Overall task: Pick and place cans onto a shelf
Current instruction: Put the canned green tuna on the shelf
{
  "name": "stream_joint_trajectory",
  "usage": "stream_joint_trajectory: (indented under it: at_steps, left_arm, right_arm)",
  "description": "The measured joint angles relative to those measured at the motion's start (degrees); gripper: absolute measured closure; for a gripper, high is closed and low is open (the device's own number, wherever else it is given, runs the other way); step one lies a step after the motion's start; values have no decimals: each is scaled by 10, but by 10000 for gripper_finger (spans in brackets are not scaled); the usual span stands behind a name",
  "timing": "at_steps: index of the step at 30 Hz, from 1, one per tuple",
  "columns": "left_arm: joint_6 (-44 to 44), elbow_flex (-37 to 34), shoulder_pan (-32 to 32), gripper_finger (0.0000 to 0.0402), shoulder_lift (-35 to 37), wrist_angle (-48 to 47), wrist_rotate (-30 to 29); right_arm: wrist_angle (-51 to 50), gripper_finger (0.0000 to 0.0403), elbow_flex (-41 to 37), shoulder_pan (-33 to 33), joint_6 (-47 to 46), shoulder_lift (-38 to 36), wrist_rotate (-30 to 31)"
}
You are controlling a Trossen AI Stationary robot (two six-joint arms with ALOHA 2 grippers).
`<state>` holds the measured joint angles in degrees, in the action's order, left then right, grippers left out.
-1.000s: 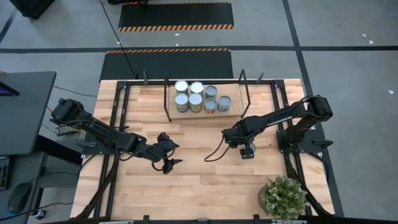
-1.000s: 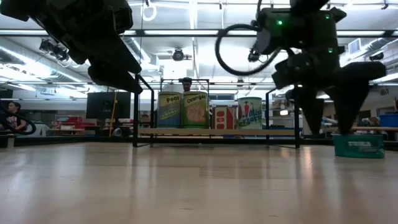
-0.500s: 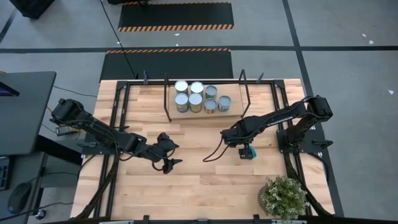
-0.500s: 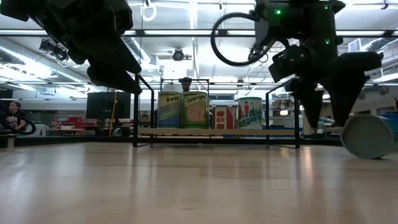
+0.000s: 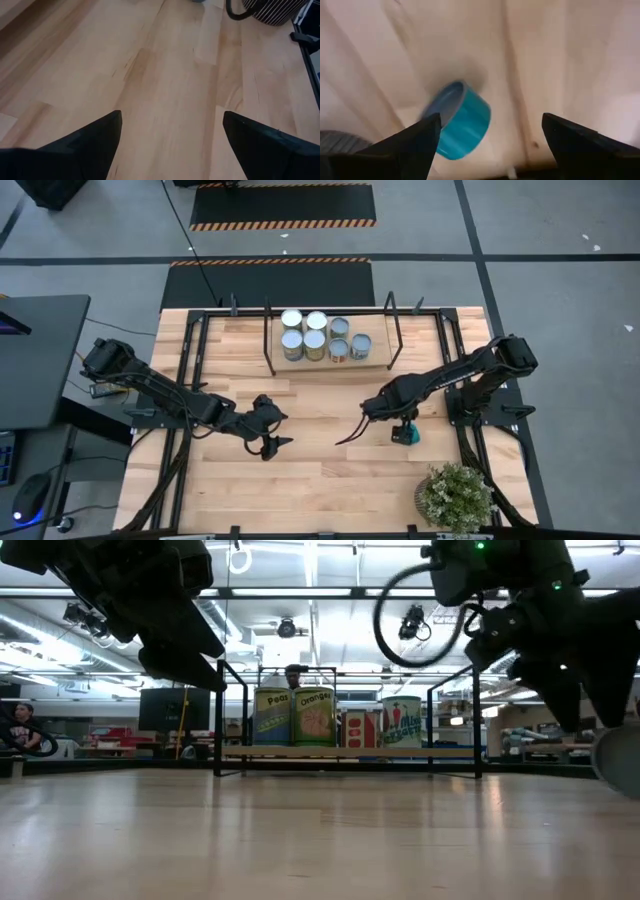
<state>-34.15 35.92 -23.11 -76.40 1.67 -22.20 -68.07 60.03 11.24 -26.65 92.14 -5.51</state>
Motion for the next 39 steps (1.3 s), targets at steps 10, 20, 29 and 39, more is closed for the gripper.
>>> stream_joint_trajectory:
  at_steps: [10,20,29,39]
  left_arm:
    - [-12,0,-7,47,0,-1,0]
    - [-12,0,-12,47,0,-2,1]
    - [-27,0,-16,47,0,0,0]
    - [-12,0,-15,47,0,0,0]
  right_arm:
    - [-96,49,-44,7,-4,-16,77]
    - [-115,52,-5,64,29,-108,77]
    - [-90,53,-62,143,106,-106,44]
    - [-76,53,-129,132,166,-34,94]
